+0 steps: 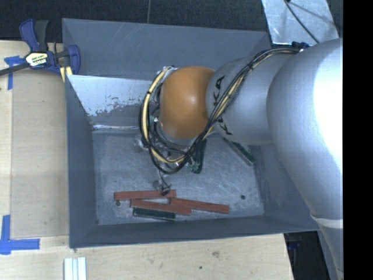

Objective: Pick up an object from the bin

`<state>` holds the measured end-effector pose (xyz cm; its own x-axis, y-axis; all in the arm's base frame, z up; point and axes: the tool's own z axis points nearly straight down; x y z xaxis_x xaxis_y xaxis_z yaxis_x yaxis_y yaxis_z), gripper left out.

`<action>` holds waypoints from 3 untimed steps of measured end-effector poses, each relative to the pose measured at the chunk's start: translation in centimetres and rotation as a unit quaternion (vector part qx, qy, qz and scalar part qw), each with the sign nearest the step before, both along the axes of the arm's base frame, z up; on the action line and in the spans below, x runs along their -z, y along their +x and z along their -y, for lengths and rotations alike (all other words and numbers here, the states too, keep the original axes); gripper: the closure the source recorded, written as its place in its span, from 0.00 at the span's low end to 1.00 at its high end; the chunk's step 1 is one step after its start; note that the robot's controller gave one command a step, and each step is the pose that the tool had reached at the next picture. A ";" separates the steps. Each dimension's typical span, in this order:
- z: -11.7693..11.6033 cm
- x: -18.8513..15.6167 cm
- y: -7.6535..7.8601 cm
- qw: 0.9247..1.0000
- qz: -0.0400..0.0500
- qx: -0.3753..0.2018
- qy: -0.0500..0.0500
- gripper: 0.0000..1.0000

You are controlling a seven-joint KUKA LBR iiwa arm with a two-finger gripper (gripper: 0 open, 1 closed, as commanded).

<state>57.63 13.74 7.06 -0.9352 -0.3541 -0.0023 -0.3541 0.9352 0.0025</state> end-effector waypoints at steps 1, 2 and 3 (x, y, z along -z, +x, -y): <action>-3.4 -0.2 -6.8 1.000 0.003 0.004 0.000 0.00; -6.7 -0.1 -8.4 1.000 0.001 0.024 -0.001 0.00; -6.6 -0.2 -8.2 1.000 0.004 0.025 0.001 1.00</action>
Offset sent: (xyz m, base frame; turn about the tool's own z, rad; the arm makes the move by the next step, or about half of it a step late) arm -0.0691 0.0319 -0.0006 0.0107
